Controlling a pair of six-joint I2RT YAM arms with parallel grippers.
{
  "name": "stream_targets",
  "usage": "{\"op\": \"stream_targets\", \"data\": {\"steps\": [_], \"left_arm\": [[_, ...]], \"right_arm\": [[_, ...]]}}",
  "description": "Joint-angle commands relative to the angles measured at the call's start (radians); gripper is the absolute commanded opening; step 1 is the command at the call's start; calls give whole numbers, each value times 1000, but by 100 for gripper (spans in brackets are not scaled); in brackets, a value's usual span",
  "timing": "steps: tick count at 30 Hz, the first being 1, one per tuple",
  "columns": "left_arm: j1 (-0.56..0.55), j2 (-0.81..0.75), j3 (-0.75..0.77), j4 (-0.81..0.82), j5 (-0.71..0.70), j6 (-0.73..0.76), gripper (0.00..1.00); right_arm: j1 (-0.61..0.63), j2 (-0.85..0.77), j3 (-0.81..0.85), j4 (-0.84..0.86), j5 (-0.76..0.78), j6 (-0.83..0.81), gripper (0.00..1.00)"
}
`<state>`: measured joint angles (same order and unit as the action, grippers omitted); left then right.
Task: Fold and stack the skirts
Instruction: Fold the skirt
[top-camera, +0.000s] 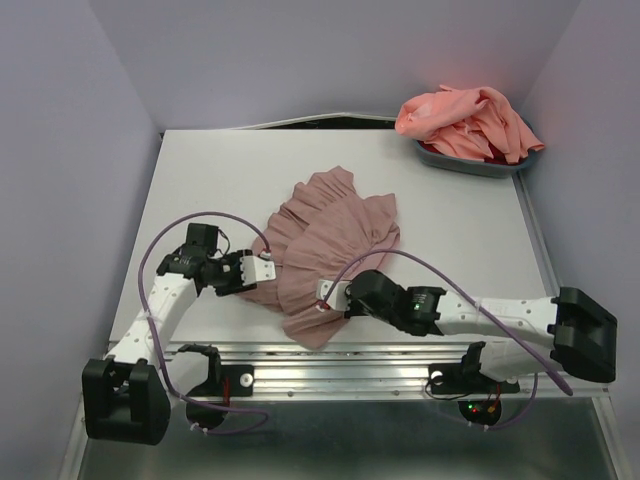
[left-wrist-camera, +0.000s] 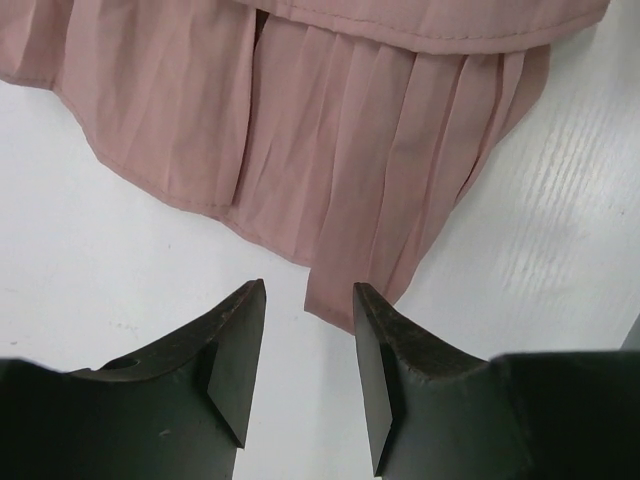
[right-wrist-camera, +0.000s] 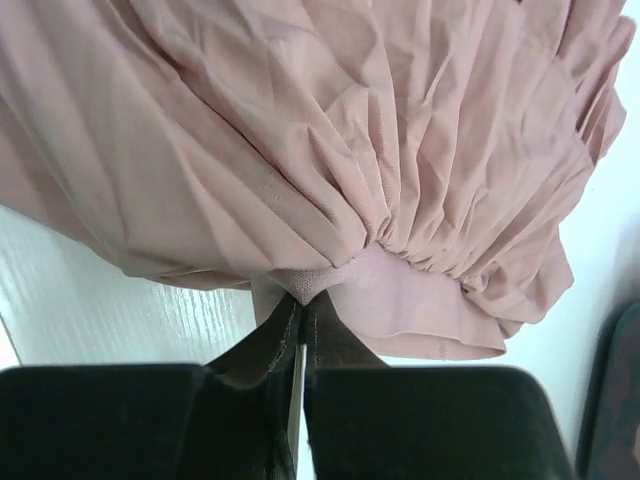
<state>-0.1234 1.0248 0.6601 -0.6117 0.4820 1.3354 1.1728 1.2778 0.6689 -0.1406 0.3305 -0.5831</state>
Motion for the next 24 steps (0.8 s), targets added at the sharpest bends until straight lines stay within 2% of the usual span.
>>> {"op": "stream_targets", "data": {"steps": [1, 7, 12, 17, 20, 23, 24], "left_arm": [[-15, -12, -40, -30, 29, 77, 52], [-99, -16, -96, 21, 15, 62, 52], [-197, 24, -152, 102, -54, 27, 52], [-205, 72, -180, 257, -88, -54, 43], [-203, 61, -165, 276, -56, -128, 17], [-179, -5, -128, 209, -20, -148, 7], [-173, -29, -120, 187, -14, -159, 0]], "right_arm": [[-2, -43, 60, -70, -59, 49, 1], [-21, -40, 86, -114, -100, 83, 1], [-54, -29, 115, -152, -136, 108, 1], [-55, -46, 146, -209, -208, 137, 1], [-64, -61, 153, -238, -258, 149, 1], [-64, -86, 155, -264, -301, 164, 1], [-64, -90, 159, -274, -318, 170, 1]]}}
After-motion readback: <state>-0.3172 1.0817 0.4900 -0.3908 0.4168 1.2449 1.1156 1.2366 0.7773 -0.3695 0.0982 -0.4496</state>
